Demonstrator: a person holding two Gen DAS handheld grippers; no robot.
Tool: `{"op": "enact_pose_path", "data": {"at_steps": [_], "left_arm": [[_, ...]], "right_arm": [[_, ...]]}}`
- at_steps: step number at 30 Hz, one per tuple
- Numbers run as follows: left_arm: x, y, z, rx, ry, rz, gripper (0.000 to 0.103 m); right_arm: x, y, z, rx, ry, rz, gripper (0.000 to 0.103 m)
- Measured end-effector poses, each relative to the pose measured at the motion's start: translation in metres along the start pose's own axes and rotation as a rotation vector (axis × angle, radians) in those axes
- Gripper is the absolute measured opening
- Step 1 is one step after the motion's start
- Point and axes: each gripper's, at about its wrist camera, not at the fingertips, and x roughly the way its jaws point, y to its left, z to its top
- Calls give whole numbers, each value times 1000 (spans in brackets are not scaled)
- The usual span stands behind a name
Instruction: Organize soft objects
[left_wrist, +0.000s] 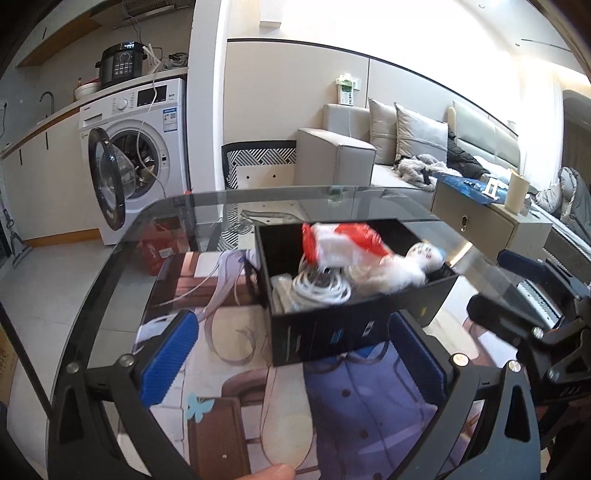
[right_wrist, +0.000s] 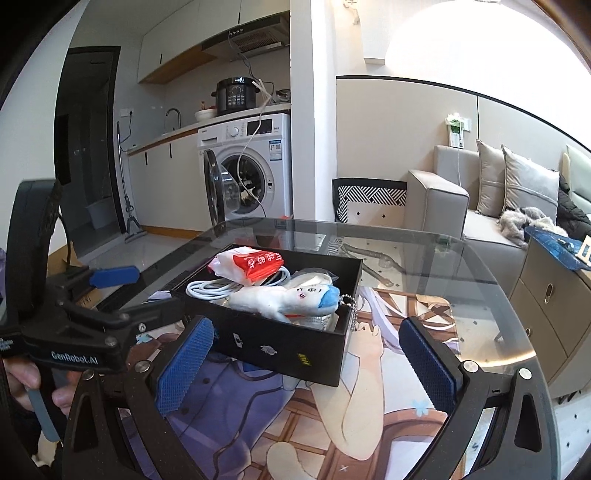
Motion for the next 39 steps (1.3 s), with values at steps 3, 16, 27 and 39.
{"op": "enact_pose_path", "data": {"at_steps": [3,16,27,39], "left_arm": [[-3,-1,-9,5,-8,12,103],[-2,6,-19,-37,-32,20,103],[-4,5,-18,-48,-55,32,103],[-6,1,-18,-32,-63,40,103]], "right_arm": [[3,1,-5,1,10,4,102],[-1,-3,-15,13,-1,-12,102],[-8,0,-17,-3,-29,-38,102],[-9,8,-18,-30,-34,-46,102]]}}
